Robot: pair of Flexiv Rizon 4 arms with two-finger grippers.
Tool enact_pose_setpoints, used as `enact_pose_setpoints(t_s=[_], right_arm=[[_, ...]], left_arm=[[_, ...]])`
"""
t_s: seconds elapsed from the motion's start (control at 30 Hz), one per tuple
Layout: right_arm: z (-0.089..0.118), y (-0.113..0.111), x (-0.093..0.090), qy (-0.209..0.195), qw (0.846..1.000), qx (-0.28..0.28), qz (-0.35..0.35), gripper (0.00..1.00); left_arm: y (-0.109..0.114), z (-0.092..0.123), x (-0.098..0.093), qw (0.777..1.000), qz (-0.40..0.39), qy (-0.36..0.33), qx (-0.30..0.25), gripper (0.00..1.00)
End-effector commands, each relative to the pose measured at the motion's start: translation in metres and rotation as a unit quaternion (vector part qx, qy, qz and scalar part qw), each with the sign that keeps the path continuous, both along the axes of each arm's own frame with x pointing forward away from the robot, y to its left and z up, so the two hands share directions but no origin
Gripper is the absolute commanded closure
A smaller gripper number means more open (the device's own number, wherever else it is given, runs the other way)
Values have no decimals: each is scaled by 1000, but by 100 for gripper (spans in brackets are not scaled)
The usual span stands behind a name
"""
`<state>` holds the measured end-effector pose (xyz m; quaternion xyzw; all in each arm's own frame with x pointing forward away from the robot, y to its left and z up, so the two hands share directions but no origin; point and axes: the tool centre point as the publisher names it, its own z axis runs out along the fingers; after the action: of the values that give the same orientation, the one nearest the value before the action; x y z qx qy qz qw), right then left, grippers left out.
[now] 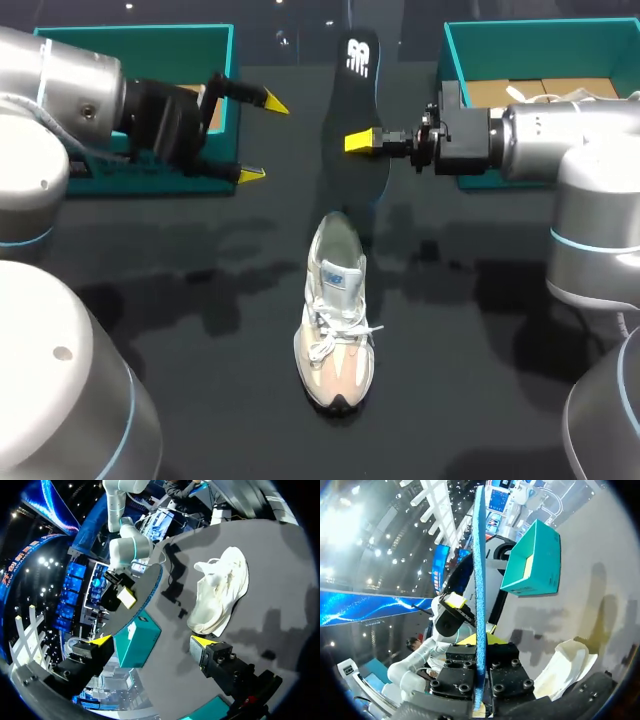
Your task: Take the shoe out of the shoebox, open the shoe tongue, remove and reinsert the insole, then place the shoe into the shoebox
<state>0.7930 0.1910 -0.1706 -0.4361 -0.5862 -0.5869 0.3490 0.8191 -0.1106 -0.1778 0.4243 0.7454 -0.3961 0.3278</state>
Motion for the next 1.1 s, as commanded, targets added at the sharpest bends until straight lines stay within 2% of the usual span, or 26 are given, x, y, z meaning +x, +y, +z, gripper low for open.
enact_pose_setpoints(t_s=[0.03,0.17,0.27,0.7,0.73,0.8,0.83,0.87,0.97,1.1], right_arm=[[-6,6,-7,-33,999,-3,-24,100],[-14,4,-1,-46,999,-8,-22,100],[-20,6,2,-54,998,-15,13,100],[-20,6,2,-54,998,-15,13,100],[-20,6,2,-54,998,-15,13,100],[-22,5,2,-56,998,-12,14,100],[-24,5,2,-60,998,-11,14,100],[-27,4,2,-65,998,-6,10,100],[-32,3,4,-72,997,0,7,100],[-38,3,5,-98,995,20,18,100]], left_arm=[[7,-4,-6,981,95,122,119,0],[14,-19,-10,950,140,228,163,0],[14,-29,-15,928,168,280,179,0],[14,-29,-15,928,168,280,179,0],[11,-34,-18,923,187,281,183,0],[6,-45,-23,898,221,321,204,0],[7,-49,-28,897,219,326,204,0],[6,-54,-31,886,238,334,217,0],[7,-69,-39,872,257,348,230,0],[7,-85,-50,863,272,349,243,0]])
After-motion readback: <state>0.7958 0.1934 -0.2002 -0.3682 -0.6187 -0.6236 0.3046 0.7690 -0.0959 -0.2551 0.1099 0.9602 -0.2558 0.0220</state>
